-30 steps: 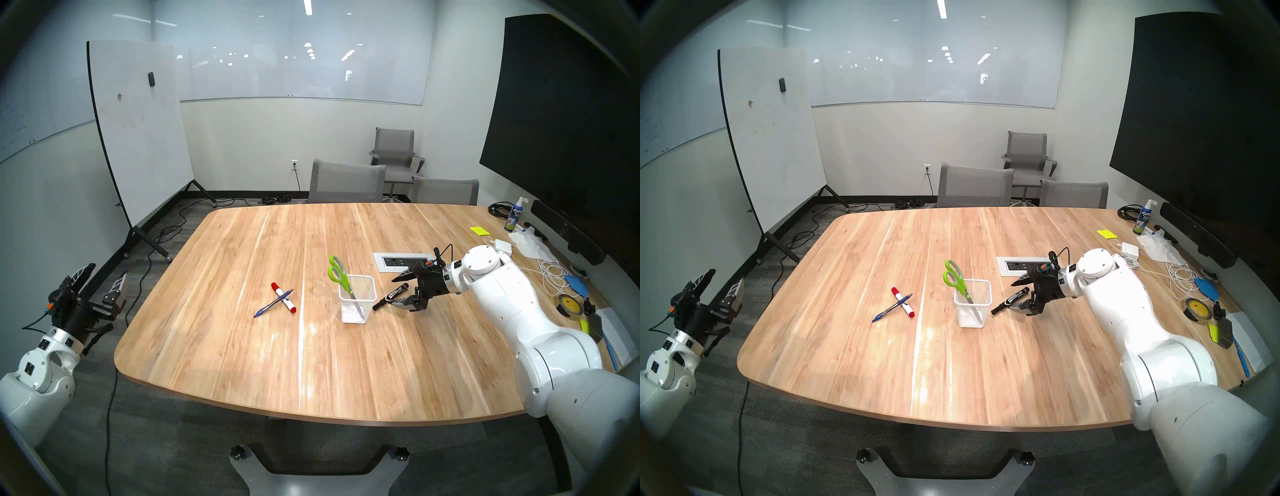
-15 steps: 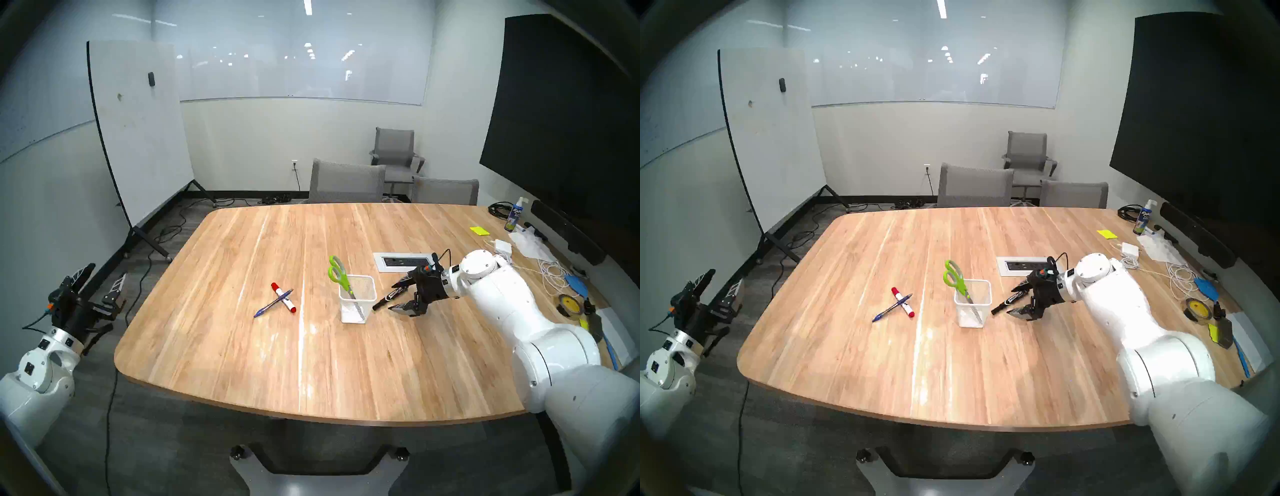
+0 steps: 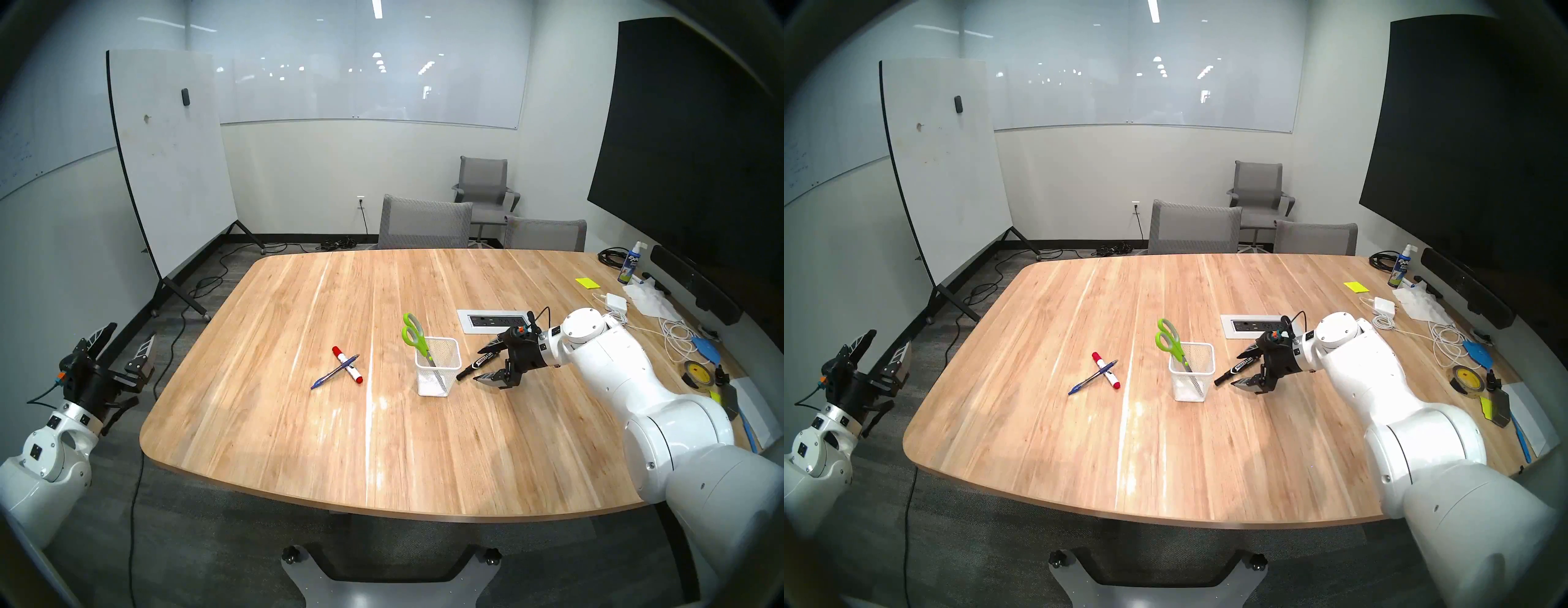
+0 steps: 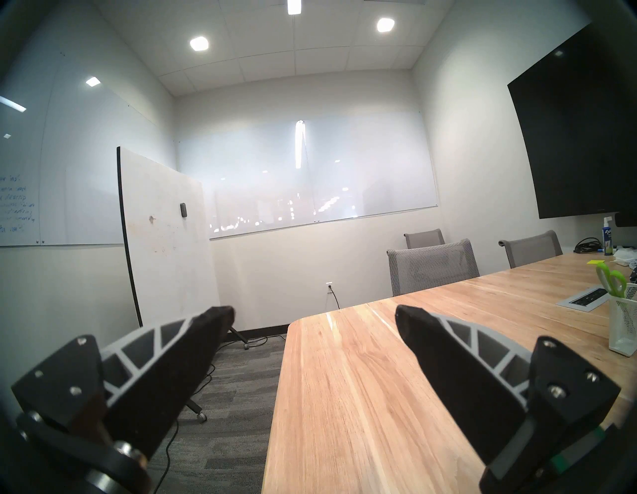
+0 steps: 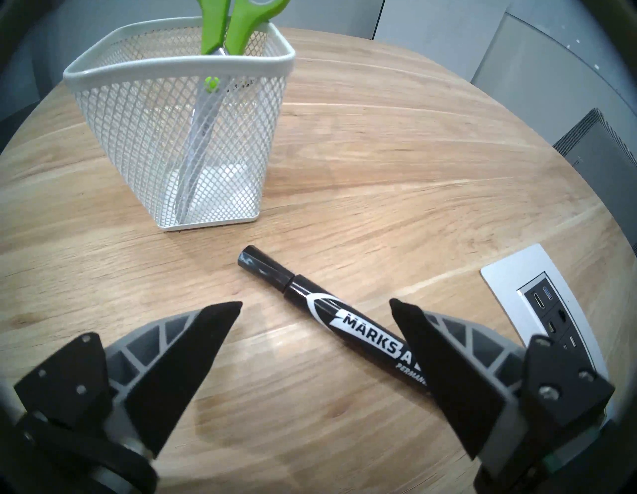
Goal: Place the pen, the marker, and the scissors into the pen holder
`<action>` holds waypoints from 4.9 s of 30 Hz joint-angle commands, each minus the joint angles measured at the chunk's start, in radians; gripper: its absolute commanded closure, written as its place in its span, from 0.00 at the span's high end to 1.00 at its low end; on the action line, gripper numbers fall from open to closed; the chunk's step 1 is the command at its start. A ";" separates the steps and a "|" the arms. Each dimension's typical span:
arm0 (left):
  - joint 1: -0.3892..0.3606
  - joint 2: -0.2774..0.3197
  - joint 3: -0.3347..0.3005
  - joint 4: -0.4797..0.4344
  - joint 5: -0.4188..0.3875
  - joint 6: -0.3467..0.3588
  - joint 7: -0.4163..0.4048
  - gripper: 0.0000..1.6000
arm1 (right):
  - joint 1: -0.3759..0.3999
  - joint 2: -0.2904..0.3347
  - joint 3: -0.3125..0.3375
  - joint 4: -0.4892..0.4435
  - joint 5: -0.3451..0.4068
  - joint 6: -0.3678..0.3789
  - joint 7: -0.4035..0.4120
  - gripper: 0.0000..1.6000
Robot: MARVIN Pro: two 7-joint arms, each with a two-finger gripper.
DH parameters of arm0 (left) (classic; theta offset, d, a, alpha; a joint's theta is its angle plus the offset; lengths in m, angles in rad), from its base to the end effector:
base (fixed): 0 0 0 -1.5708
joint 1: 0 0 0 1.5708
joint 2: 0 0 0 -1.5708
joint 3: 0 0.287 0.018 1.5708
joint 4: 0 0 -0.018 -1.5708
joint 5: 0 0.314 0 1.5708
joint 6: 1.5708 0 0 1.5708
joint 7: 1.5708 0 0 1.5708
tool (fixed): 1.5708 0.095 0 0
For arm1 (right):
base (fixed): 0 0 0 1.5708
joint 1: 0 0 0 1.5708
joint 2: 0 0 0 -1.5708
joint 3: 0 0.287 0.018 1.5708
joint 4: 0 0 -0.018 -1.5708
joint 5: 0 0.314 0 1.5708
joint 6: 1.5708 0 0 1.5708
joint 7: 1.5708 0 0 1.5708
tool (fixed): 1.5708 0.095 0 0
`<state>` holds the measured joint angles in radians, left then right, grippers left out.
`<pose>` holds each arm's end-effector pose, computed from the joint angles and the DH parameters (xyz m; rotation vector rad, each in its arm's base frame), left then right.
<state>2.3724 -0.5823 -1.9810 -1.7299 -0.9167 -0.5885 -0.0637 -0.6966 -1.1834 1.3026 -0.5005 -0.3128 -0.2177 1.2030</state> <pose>0.2823 0.2798 -0.2198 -1.9257 0.2171 -2.3736 0.5479 -0.1161 -0.2982 -2.0534 -1.6032 -1.1033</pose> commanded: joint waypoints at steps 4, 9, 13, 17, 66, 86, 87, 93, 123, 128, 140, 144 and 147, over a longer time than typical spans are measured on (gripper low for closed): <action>0.001 -0.001 -0.015 -0.005 -0.002 -0.002 0.000 1.00 | 0.051 -0.009 -0.003 0.038 -0.007 -0.022 -0.007 1.00; 0.001 -0.001 -0.015 -0.005 -0.001 -0.002 0.000 1.00 | 0.060 -0.016 -0.004 0.068 -0.012 -0.034 -0.016 1.00; 0.001 -0.001 -0.015 -0.005 -0.001 -0.002 0.000 1.00 | 0.065 -0.020 -0.003 0.086 -0.016 -0.043 -0.022 1.00; 0.001 -0.001 -0.015 -0.005 -0.001 -0.002 0.000 1.00 | 0.072 -0.023 -0.003 0.103 -0.019 -0.051 -0.028 1.00; 0.001 -0.001 -0.015 -0.005 -0.001 -0.002 0.000 1.00 | 0.039 0.006 0.050 0.065 -0.047 0.027 -0.095 1.00; 0.001 -0.001 -0.016 -0.006 -0.002 -0.002 0.000 1.00 | 0.021 0.031 0.049 0.087 -0.056 0.000 -0.001 1.00; 0.001 -0.001 -0.016 -0.006 -0.002 -0.002 0.000 1.00 | 0.011 0.032 0.050 0.077 -0.058 0.003 -0.007 1.00; 0.002 -0.001 -0.016 -0.006 -0.002 -0.002 0.000 1.00 | -0.034 0.040 0.065 0.010 -0.056 0.028 -0.002 0.00; 0.001 -0.001 -0.015 -0.005 -0.001 -0.002 0.000 1.00 | -0.255 0.099 0.271 -0.305 0.079 0.132 0.050 0.00; 0.000 -0.001 -0.014 -0.005 -0.001 -0.002 0.000 1.00 | -0.279 0.102 0.324 -0.346 0.118 0.146 0.068 0.00; 0.000 0.000 -0.014 -0.005 -0.001 -0.002 0.000 1.00 | -0.359 0.086 0.424 -0.498 0.194 0.207 0.116 0.00; 0.000 -0.001 -0.014 -0.005 -0.001 -0.002 0.000 1.00 | -0.385 0.072 0.457 -0.552 0.220 0.235 0.126 0.00; 0.000 0.000 -0.014 -0.005 -0.001 -0.002 0.000 1.00 | -0.403 0.064 0.476 -0.595 0.235 0.256 0.138 0.00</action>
<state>2.3722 -0.5822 -1.9809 -1.7297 -0.9167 -0.5885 -0.0637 -1.0663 -1.0992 1.7330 -0.9899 -0.1335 0.0012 1.3242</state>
